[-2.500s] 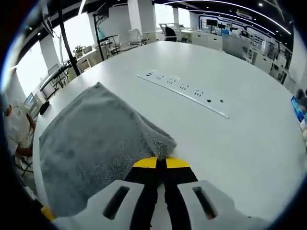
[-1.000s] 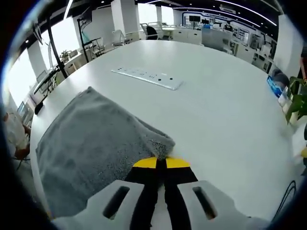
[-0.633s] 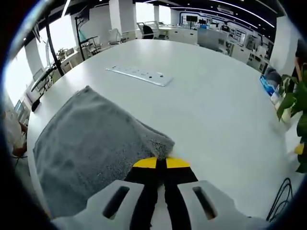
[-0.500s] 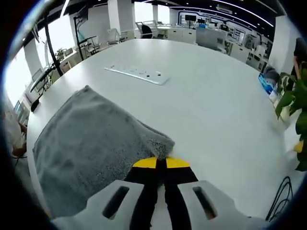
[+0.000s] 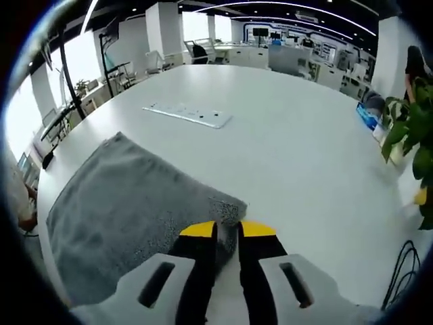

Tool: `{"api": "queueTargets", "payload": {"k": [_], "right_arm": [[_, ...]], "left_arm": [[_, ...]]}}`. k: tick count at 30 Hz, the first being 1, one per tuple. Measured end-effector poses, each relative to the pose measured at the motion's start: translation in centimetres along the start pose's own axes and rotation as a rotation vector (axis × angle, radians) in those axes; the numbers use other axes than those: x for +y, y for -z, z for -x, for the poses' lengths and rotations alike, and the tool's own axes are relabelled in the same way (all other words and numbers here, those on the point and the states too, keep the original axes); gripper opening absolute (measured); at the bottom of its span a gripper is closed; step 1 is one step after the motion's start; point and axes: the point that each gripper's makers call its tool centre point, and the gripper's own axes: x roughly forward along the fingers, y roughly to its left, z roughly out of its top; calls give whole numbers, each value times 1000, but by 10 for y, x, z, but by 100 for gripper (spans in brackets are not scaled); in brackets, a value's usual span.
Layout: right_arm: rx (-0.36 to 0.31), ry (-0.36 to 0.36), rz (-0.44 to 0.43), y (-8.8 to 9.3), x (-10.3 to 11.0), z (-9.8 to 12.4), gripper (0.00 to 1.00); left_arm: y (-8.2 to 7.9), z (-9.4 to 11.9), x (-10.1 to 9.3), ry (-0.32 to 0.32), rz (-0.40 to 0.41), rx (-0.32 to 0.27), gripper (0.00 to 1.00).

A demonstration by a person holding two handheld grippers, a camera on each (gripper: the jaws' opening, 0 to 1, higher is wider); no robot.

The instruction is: Fold the towel on the table until its edges align and the towel forms a compact rectangular stack.

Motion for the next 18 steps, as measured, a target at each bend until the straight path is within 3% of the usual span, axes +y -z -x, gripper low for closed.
{"api": "queueTargets", "payload": {"k": [6, 10, 18], "right_arm": [[9, 5, -27, 6, -8, -3, 14], [-40, -23, -138, 0, -5, -8, 11], [-31, -22, -154, 1, -6, -19, 10]], "left_arm": [[5, -3, 0, -2, 16, 12, 4], [6, -4, 0, -1, 22, 15, 4], [11, -8, -1, 1, -14, 38, 4]]}}
